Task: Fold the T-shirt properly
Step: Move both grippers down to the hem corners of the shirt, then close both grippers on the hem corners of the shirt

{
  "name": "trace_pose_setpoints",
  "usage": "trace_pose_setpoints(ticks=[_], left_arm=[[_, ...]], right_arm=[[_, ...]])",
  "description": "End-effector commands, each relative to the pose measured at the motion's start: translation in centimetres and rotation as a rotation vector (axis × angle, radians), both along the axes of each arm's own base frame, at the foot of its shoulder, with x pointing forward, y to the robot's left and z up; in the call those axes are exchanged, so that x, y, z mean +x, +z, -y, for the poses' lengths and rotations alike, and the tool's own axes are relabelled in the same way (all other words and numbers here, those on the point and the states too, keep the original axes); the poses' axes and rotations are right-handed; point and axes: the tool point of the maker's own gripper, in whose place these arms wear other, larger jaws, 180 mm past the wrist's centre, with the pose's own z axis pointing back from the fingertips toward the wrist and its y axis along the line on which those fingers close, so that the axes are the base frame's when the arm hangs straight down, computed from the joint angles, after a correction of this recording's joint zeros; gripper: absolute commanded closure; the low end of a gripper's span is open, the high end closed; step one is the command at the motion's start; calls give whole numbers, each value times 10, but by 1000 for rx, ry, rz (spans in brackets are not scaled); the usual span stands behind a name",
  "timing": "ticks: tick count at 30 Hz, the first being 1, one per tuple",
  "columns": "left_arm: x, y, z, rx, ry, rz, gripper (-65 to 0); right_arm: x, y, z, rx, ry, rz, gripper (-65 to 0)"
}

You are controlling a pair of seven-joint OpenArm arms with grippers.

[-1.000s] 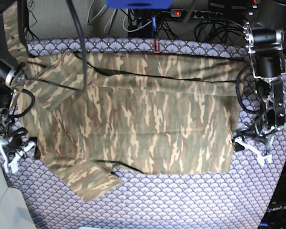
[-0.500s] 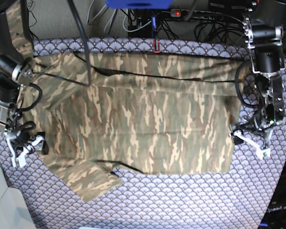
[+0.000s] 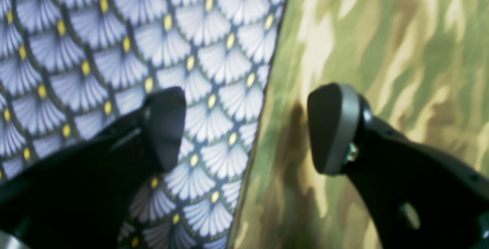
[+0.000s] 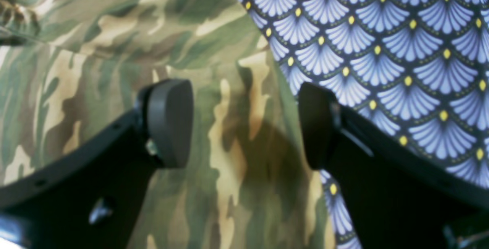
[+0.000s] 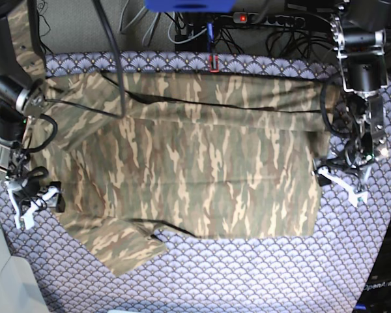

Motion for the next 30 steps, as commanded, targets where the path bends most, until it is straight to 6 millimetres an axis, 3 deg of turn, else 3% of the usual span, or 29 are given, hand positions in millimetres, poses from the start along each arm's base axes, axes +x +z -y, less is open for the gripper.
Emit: trace_pose_setpoints(ticks=[1,7,14,19,24,26,30], left_arm=[[16,22,-8,17,4,68,-486],[10,16,-8,17,5,53,-486],[11,26,-5,31,-11,84,-486],[15,43,0,49,-34,133,-486],[10,41,2,43,-41,92,-486],[10,41,2,43,-41,92,-486],[10,40,2,42,-41,89,-486]], right_arm=[[17,29,19,-20,-61,86,-435],[16,30,40,-39,-185,99,-435],[7,5,27,3,-171,32,-435],[3,-4,24,20,-171,28,-435],[1,-8,21,28,-170,18,-431],[1,-9,21,28,-170,16,-414],[2,-5,6,71,-90,27,-306]])
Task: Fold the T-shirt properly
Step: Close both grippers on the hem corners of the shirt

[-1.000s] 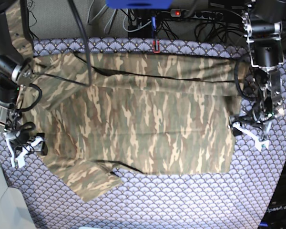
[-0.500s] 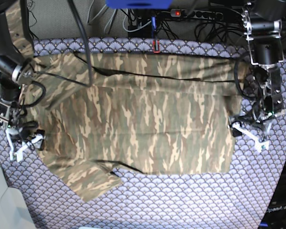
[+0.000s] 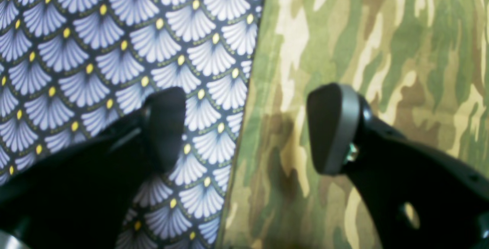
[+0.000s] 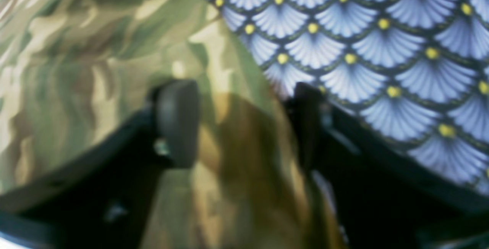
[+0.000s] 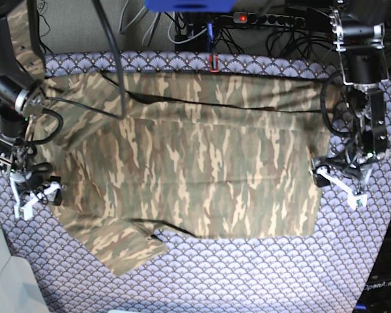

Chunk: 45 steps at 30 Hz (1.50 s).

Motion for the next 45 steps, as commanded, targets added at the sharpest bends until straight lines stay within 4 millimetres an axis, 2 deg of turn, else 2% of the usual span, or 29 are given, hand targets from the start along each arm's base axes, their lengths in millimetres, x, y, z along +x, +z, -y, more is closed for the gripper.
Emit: trace_pose_setpoints(ticks=[1,9,13,17,21,25,28,31,35,45], left_arm=[[14,22,-7,17,4,63,-486],[13,21,-8,16,10,58,-486],[16,24,-9,18,14,72,-486],[21,36,-24,-14,82,119,-489],[41,59,-44,-37,152,197,-490],[54,55,-55,-52,191,222,-490],[74,53,-44,-44,157,230,-490],[89,42,-30,-14,106,217,-490],[104,35,-25,21,76,213,-490],[119,15,-25,131,27,207,-491]], right_arm=[[12,18,3,0,12,44,-274],[13,20,5,-3,13,51,-77],[12,21,7,0,6,55,0],[13,22,8,0,5,59,0],[16,26,6,-2,6,88,0],[16,25,5,-1,7,90,0],[16,25,5,-1,7,90,0],[16,25,5,-2,8,89,0],[16,25,5,-2,8,88,0],[15,26,8,-7,6,89,0]])
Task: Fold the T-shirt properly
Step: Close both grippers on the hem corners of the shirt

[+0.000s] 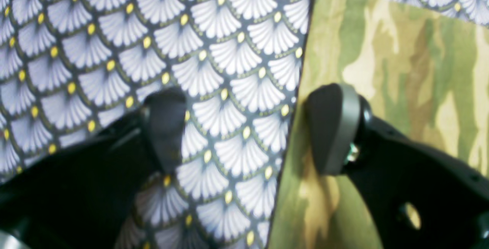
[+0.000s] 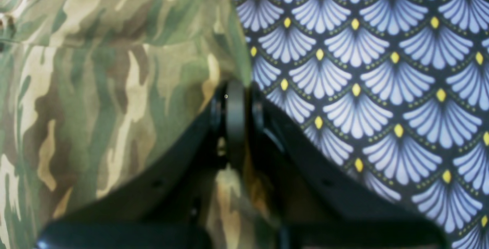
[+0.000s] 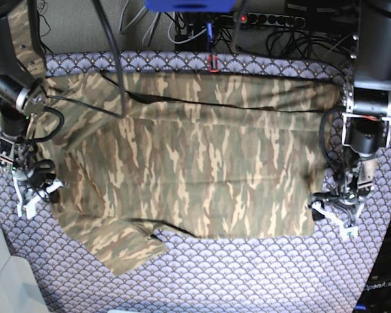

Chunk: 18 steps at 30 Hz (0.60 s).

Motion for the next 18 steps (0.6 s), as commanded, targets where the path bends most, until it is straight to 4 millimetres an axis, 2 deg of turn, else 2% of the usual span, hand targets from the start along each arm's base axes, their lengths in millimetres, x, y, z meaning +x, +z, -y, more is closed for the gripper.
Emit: trace_pose_setpoints(ticks=[1,3,9,14,18], left_arm=[[19,26,-2,16,-10,71,-491],[22,24,11,17,-37,77,-491],[28,24,29,4,-59,86,-491],[28,24,29,0,-54,115,-491],[18,11,29,-1,-53,92,-491]], right_arm=[[16,27,12,-12,-14,75,0],[16,27,12,-12,-14,75,0],[17,27,11,-10,-12,75,0],[17,26,10,-9,-11,75,0],[17,27,11,-10,-12,77,0]])
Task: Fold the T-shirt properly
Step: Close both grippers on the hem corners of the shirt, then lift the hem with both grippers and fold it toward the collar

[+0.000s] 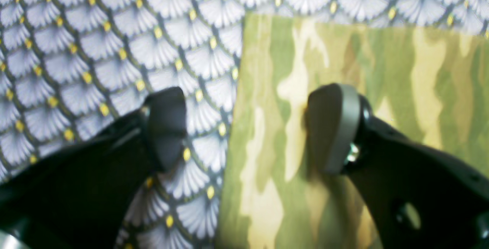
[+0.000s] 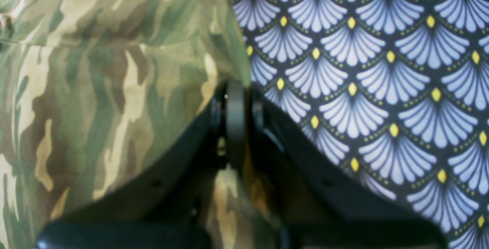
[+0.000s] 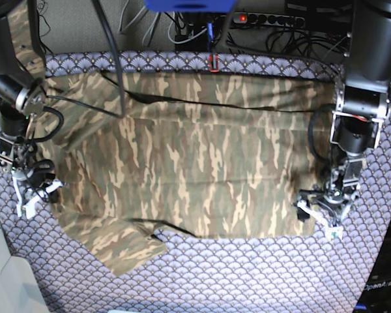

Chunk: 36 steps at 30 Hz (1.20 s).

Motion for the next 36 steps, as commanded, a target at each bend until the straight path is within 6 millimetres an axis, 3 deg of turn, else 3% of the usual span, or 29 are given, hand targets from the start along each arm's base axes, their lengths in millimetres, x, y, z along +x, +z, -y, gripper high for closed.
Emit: trace_pose_setpoints(ticks=[1,13,17,25,36], left_arm=[[14,20,-6,5,8,59,-491],[9,10,8,-5,-10,40,-482],[7,6,8,-9,-7,33,-365],[-8,-15,10,-23,8,-24,-17],[-11,-19,11,-31,8,-71,0]], right_arm=[[17,27,10,-10,-12,77,0],[17,26,9,-8,-11,75,0],[17,26,9,-8,-11,74,0],[17,26,9,-8,-11,74,0],[19,32,12,-6,-20,96,0]])
